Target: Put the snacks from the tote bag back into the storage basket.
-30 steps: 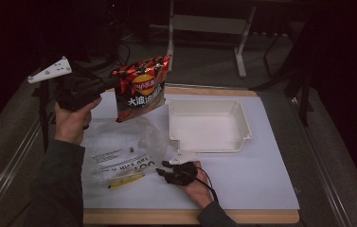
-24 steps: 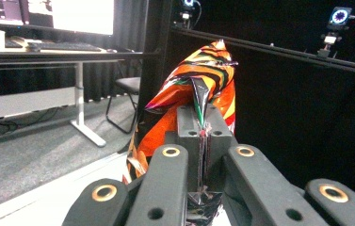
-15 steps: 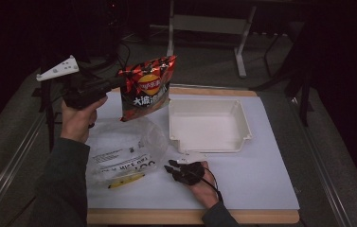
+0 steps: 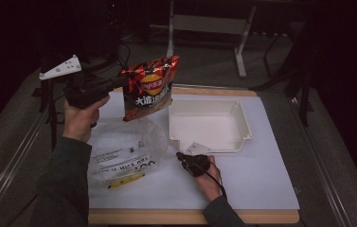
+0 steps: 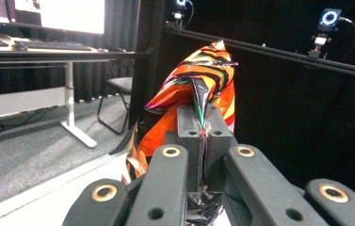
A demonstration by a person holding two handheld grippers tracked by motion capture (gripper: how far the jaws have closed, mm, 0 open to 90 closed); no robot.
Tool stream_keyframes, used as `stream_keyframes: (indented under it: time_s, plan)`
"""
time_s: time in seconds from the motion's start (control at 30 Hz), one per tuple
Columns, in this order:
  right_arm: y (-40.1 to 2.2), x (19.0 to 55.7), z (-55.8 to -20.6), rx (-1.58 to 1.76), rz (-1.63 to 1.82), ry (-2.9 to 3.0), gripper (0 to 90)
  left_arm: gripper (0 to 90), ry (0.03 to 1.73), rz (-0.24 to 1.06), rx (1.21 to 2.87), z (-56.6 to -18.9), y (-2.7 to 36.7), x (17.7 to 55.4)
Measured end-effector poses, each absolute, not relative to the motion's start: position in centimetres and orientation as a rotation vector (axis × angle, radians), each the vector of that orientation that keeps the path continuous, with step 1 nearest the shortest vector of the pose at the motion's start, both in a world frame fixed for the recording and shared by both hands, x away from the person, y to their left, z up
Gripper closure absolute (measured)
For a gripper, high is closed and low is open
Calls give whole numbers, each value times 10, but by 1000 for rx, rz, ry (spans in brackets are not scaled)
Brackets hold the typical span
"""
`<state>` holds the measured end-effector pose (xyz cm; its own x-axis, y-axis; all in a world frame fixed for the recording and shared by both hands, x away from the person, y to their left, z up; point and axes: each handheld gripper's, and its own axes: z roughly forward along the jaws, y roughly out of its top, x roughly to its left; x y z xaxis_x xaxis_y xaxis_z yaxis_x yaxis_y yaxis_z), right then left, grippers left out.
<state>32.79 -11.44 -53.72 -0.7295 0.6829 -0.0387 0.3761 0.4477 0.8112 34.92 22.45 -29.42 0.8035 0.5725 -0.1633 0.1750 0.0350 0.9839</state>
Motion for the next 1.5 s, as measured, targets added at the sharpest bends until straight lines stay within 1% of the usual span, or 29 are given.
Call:
stream_keyframes:
  time_s: [0.43,1.5]
  plan:
    - [-112,340,-537,926,1184,2348,899,890,604,295,1545,-298,211,360]
    - [-129,315,-537,865,1230,2356,876,890,586,225,1552,-304,181,384]
